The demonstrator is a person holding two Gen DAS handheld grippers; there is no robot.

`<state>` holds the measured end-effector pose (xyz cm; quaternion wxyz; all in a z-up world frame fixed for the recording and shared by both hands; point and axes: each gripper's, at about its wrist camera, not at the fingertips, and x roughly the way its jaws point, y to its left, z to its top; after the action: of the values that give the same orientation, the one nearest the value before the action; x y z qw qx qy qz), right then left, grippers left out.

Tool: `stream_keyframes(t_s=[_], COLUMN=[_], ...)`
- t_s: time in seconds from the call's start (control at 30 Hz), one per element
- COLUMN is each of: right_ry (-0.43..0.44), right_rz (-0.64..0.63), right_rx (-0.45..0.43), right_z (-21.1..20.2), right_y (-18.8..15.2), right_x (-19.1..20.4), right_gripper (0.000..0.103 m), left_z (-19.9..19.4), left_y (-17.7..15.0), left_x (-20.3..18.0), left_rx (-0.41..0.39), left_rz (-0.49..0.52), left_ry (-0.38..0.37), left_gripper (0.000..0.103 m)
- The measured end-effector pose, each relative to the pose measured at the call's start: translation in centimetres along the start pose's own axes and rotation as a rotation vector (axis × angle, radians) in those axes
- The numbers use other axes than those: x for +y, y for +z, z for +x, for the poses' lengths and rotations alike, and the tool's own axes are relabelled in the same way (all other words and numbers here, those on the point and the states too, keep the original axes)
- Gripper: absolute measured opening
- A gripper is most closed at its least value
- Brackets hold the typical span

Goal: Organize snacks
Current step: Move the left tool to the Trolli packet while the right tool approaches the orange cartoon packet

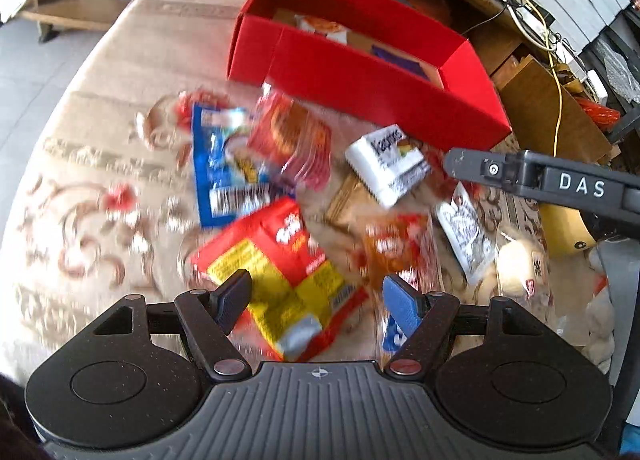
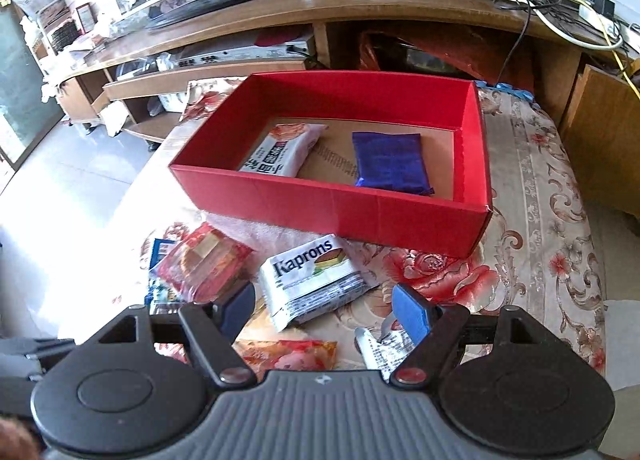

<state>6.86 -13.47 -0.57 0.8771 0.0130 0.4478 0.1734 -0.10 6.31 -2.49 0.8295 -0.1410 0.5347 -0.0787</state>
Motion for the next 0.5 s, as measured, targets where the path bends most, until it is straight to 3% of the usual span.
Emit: stream_keyframes(t_s=[0.13,0.3,0.5], right_ry=[0.013,0.030,0.051], right_rz=[-0.017,-0.018,-0.023], right_rx=[0.012,0.003,-0.002], right_z=[-0.2,-0.8,-1.3], right_y=[-0.5,-0.8,-1.0], right_x=[0.3,0.2,0.3], right_gripper=[0.073,0.074,0.075], left_z=[0.1,-0.1,1.4], left_y=[-0.3,-1.5,-0.3], left_x=[0.0,0.7,0.5], left_rx=[0.005,0.036,0.019], left_rz=[-0.029,-0.107,-0.172], left_ry=[0.042,0.036,0.063], left_gripper=[0.082,0.082,0.081])
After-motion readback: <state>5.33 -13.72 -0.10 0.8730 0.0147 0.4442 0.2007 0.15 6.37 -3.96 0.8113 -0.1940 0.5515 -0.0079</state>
